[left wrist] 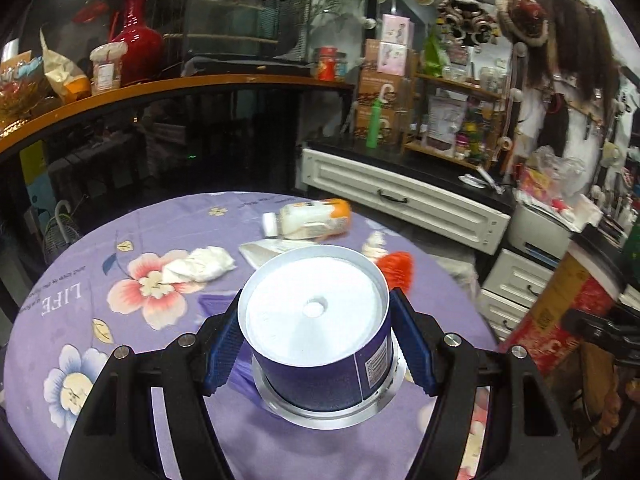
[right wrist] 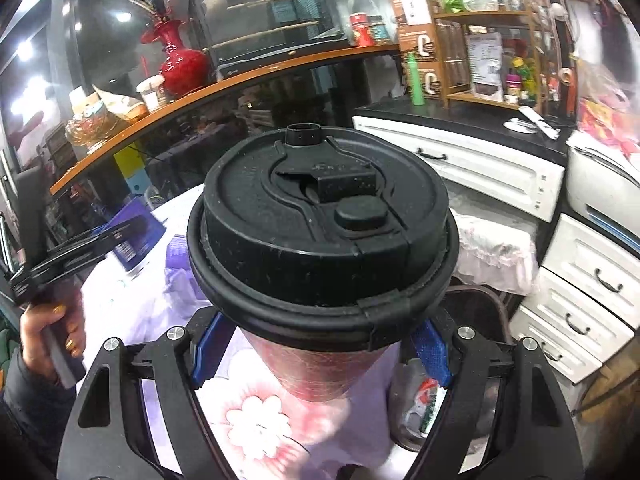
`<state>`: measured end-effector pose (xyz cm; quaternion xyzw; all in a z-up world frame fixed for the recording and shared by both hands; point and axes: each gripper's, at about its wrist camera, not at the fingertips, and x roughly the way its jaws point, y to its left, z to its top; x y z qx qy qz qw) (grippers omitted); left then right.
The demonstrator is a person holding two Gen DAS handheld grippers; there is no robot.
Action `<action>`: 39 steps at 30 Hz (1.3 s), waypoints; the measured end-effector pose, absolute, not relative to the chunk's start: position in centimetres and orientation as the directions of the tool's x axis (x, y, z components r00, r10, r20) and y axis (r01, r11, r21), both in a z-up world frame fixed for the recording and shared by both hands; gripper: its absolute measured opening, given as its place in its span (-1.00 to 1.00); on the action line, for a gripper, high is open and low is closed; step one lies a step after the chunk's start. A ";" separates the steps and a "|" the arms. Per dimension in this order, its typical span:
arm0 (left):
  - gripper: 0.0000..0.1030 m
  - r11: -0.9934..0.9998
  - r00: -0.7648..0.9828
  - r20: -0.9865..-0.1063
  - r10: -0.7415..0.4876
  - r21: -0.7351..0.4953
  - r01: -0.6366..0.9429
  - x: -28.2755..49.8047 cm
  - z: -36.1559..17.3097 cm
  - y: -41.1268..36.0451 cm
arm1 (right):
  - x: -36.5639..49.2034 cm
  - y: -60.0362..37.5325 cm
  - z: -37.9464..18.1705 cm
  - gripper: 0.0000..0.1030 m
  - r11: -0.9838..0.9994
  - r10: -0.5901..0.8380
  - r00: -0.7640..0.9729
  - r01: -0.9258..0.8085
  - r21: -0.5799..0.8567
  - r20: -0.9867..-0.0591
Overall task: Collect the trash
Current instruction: 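Carry the red cup over the bin and open the right gripper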
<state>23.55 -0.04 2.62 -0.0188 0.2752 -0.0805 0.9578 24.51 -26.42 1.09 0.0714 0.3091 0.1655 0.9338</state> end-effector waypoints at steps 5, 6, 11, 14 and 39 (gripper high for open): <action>0.32 0.962 0.818 -0.508 -0.268 -0.092 0.258 21.2 2.7 -5.0 | 23.1 -30.0 0.9 0.52 0.958 0.279 0.780 -0.191 0.212 -0.560; 0.32 0.953 0.810 -0.507 -0.295 -0.094 0.288 21.0 2.7 -6.6 | 22.9 -30.8 0.9 0.52 0.963 0.262 0.784 -0.173 0.206 -0.563; 0.32 0.914 0.766 -0.512 -0.389 -0.108 0.391 20.7 2.1 -12.4 | 23.5 -34.4 -1.1 0.52 0.987 0.147 0.775 -0.078 0.138 -0.614; 0.32 0.892 0.736 -0.522 -0.430 -0.119 0.437 21.0 1.4 -15.5 | 24.7 -35.7 -3.3 0.52 0.990 0.124 0.746 -0.047 0.133 -0.655; 0.32 0.870 0.649 -0.623 -0.437 -0.111 0.480 24.4 -3.0 -22.8 | 37.0 -37.9 -24.9 0.57 0.993 0.072 0.371 0.056 0.099 -0.926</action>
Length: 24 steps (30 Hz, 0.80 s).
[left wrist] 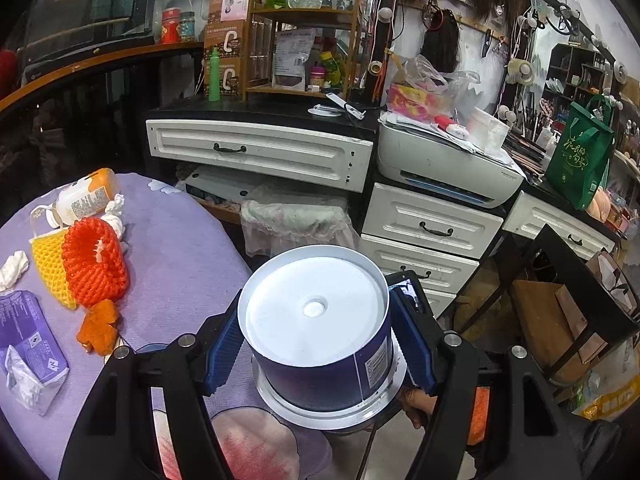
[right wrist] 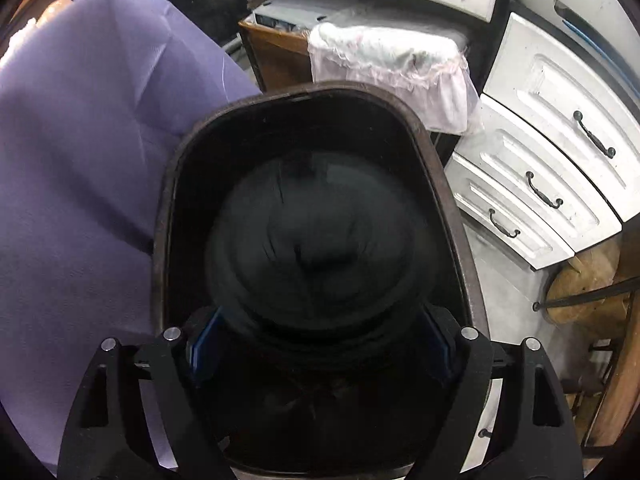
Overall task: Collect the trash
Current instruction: 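Carry the red cup over the bin and open the right gripper, then move the blue can over the bin and open the left gripper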
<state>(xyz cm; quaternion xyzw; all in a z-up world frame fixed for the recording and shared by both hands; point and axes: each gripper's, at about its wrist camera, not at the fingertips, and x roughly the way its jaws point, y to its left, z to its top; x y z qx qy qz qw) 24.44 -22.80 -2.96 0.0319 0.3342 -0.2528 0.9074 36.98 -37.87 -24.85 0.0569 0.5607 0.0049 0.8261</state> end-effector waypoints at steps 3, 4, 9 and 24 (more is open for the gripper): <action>0.32 0.868 0.644 -0.627 -0.438 -0.110 0.484 24.5 -3.0 -23.0 | 36.4 -38.1 -24.8 0.58 0.992 0.082 0.380 0.057 0.112 -0.921; 0.32 0.868 0.642 -0.628 -0.439 -0.110 0.485 24.5 -3.1 -23.0 | 36.1 -38.3 -24.6 0.58 0.992 0.080 0.386 0.063 0.113 -0.919; 0.32 0.865 0.631 -0.637 -0.442 -0.118 0.487 24.6 -3.4 -23.2 | 34.7 -39.1 -23.2 0.58 0.989 0.077 0.423 0.082 0.122 -0.903; 0.33 0.830 0.540 -0.710 -0.451 -0.113 0.546 24.8 -6.6 -27.1 | 24.8 -42.7 -16.1 0.66 0.981 -0.074 0.604 0.187 0.050 -0.793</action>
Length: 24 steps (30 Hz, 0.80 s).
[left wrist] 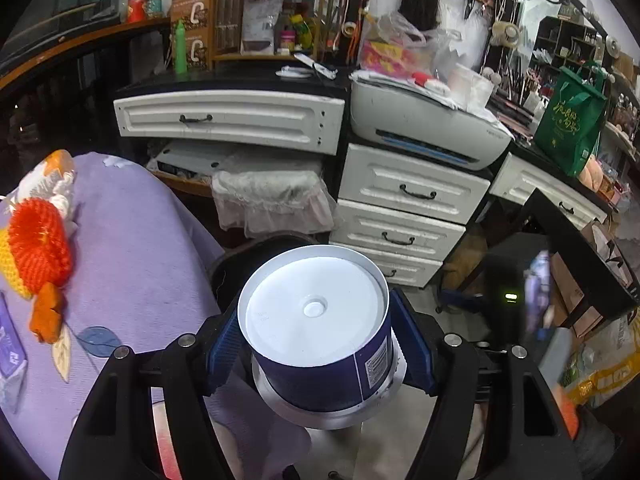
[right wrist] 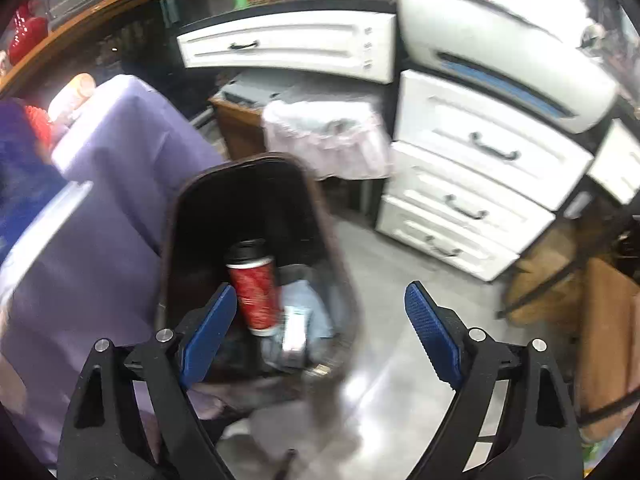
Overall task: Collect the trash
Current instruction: 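Move the blue can over the bin and open the left gripper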
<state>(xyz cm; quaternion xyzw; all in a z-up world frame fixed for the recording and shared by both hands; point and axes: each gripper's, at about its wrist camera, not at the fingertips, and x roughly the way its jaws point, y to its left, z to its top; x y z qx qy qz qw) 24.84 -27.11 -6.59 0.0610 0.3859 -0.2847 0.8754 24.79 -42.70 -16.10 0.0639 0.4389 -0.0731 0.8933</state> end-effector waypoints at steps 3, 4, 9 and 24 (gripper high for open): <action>0.33 0.830 0.529 -0.734 -0.426 -0.084 0.552 25.2 -7.8 -28.3 | 22.6 -44.4 -15.6 0.68 0.976 -0.106 0.620 0.216 0.040 -0.777; 0.33 0.829 0.525 -0.742 -0.416 -0.072 0.554 25.4 -8.3 -28.8 | 22.0 -44.8 -15.5 0.69 0.973 -0.107 0.624 0.224 0.046 -0.774; 0.33 0.825 0.493 -0.785 -0.376 -0.040 0.564 26.2 -10.3 -30.9 | 19.2 -46.6 -14.9 0.70 0.956 -0.138 0.637 0.285 0.066 -0.759; 0.50 0.819 0.465 -0.826 -0.319 0.007 0.573 26.9 -12.8 -33.4 | 15.6 -48.5 -14.7 0.70 0.932 -0.163 0.658 0.347 0.104 -0.735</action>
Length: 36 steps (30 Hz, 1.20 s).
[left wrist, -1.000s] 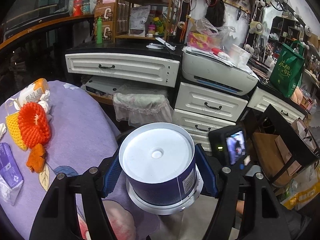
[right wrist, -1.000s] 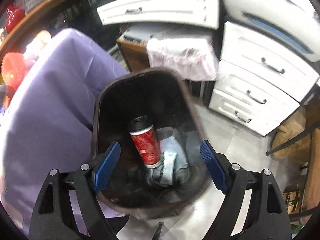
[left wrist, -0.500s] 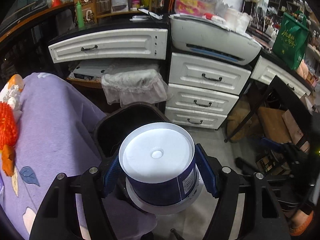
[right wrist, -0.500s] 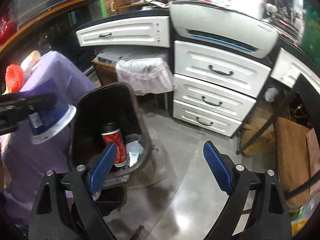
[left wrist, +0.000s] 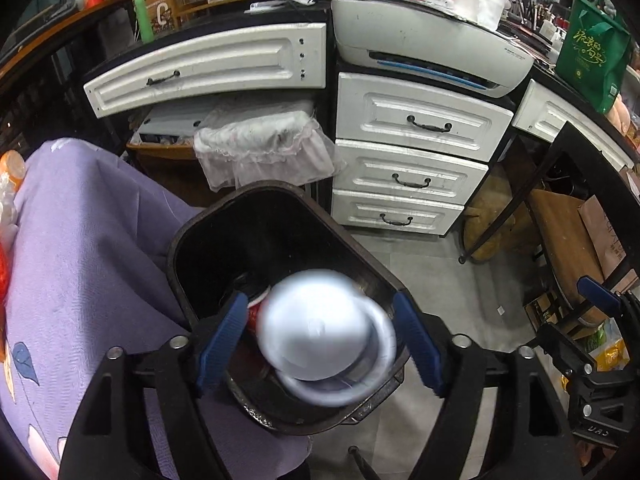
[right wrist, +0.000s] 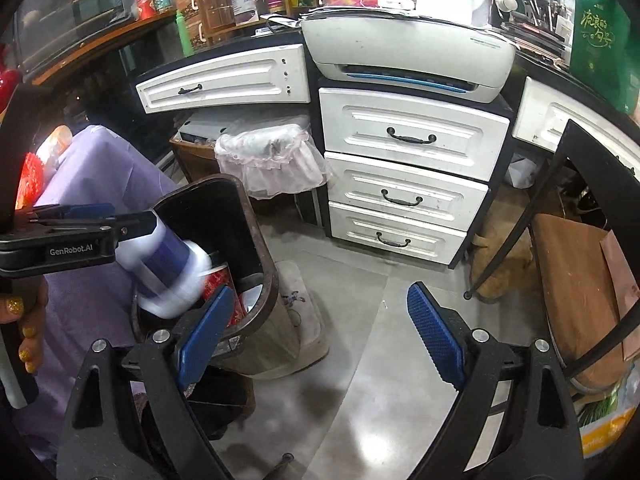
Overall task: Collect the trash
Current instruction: 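Move the blue can over the bin and open the left gripper, then bring both grippers back over the table toward the purple bag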
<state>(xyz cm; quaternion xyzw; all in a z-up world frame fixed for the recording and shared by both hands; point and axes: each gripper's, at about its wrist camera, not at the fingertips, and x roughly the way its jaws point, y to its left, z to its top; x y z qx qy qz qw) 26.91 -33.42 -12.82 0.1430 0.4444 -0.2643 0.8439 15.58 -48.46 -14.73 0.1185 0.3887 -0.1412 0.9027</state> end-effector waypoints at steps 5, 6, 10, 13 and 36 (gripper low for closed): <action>0.57 0.818 0.488 -0.808 -0.330 0.014 0.576 26.3 -11.9 -33.1 | 15.3 -48.3 -14.4 0.70 0.930 -0.162 0.665 0.350 0.112 -0.729; 0.58 0.819 0.489 -0.806 -0.333 0.009 0.574 26.2 -11.7 -32.9 | 15.3 -48.3 -14.3 0.70 0.931 -0.161 0.667 0.348 0.113 -0.728; 0.62 0.825 0.507 -0.789 -0.346 0.001 0.565 25.3 -10.6 -31.6 | 15.3 -47.8 -13.7 0.71 0.935 -0.154 0.677 0.336 0.116 -0.719; 0.70 0.829 0.534 -0.766 -0.359 0.001 0.559 24.4 -9.3 -30.4 | 15.3 -47.4 -13.1 0.71 0.938 -0.148 0.695 0.325 0.124 -0.704; 0.80 0.980 0.753 -0.639 -0.156 -0.002 0.200 21.7 -4.0 -10.7 | 18.2 -35.6 -8.4 0.86 0.987 0.068 0.807 0.033 0.159 -0.587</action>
